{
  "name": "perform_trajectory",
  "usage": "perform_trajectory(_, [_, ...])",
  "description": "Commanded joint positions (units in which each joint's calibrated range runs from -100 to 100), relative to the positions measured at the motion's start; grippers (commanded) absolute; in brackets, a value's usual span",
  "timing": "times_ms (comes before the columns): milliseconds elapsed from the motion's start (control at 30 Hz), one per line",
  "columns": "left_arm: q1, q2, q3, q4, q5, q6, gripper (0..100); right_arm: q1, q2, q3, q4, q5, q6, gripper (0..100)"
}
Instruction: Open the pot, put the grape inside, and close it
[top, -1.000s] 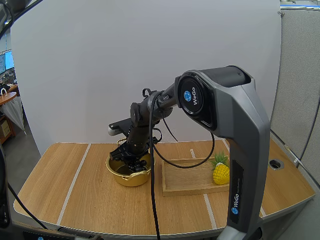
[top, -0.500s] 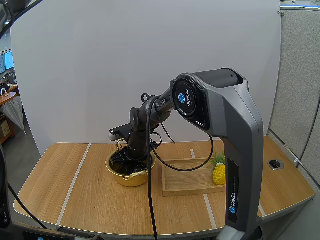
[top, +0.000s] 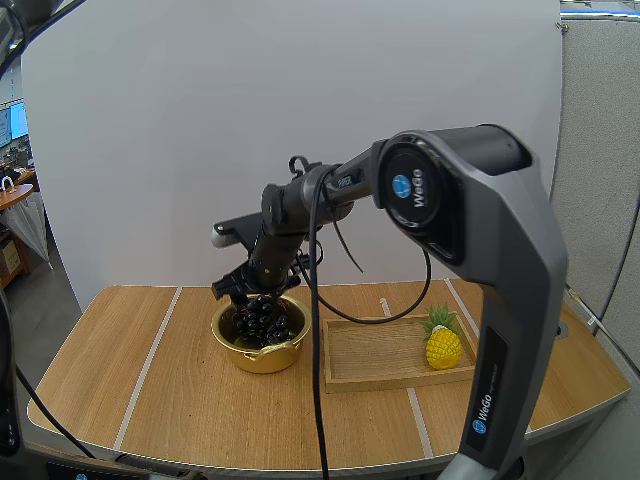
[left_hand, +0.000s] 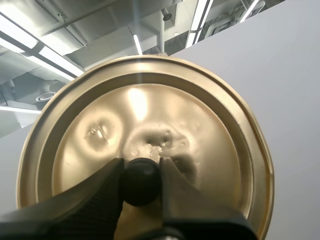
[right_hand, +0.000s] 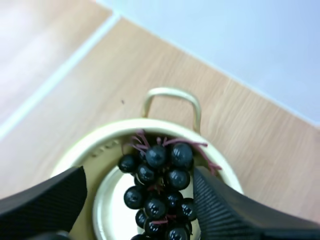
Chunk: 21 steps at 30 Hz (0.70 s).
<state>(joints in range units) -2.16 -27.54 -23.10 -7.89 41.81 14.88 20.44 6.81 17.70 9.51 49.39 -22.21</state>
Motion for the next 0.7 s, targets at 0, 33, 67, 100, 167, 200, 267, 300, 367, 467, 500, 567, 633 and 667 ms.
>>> perform_trajectory(0, [0.00,-0.56,-0.58,-0.16,-2.51,-0.86,0,0.06,-13.08,-0.42,0.55,5.91,-0.16,100])
perform_trajectory(33, [0.00,-0.56,-0.58,-0.16,-2.51,-0.86,0,0.06,-14.26,-0.42,0.85,6.65,-0.16,100])
perform_trajectory(67, [0.00,-0.56,-0.58,-0.16,-2.51,-0.86,0,0.06,-15.49,-0.42,0.96,7.53,-0.16,100])
perform_trajectory(100, [0.00,-0.56,-0.58,-0.16,-2.51,-0.86,0,0.06,-16.69,-0.42,1.08,8.18,-0.16,100])
perform_trajectory(167, [0.00,-0.56,-0.58,-0.16,-2.51,-0.86,0,0.06,-19.01,-0.42,1.38,10.30,-0.16,100])
perform_trajectory(200, [0.00,-0.56,-0.58,-0.16,-2.51,-0.86,0,0.06,-19.94,-0.42,1.47,11.32,-0.16,100])
perform_trajectory(267, [0.00,-0.56,-0.58,-0.16,-2.51,-0.86,0,0.06,-22.18,-0.42,1.47,14.43,-0.16,100])
perform_trajectory(300, [0.00,-0.56,-0.58,-0.16,-2.51,-0.86,0,0.06,-23.76,-0.42,1.47,15.82,-0.16,100])
perform_trajectory(367, [0.00,-0.56,-0.58,-0.16,-2.51,-0.86,0,0.06,-26.36,-0.42,1.47,18.07,-0.16,100])
perform_trajectory(467, [0.00,-0.56,-0.58,-0.16,-2.51,-0.86,0,0.06,-31.20,-0.42,1.47,21.75,-0.16,100])
perform_trajectory(500, [0.00,-0.56,-0.58,-0.16,-2.51,-0.86,0,0.06,-32.91,-0.42,1.47,22.57,-0.16,100])
perform_trajectory(567, [0.00,-0.56,-0.58,-0.16,-2.51,-0.86,0,0.06,-36.15,0.02,1.47,24.46,-0.16,100])
perform_trajectory(633, [0.00,-0.56,-0.58,-0.16,-2.51,-0.86,0,0.06,-39.92,0.82,1.37,26.41,-0.16,100])
perform_trajectory(667, [0.00,-0.56,-0.58,-0.16,-2.51,-0.86,0,0.06,-41.39,1.10,1.37,27.54,-0.16,100])
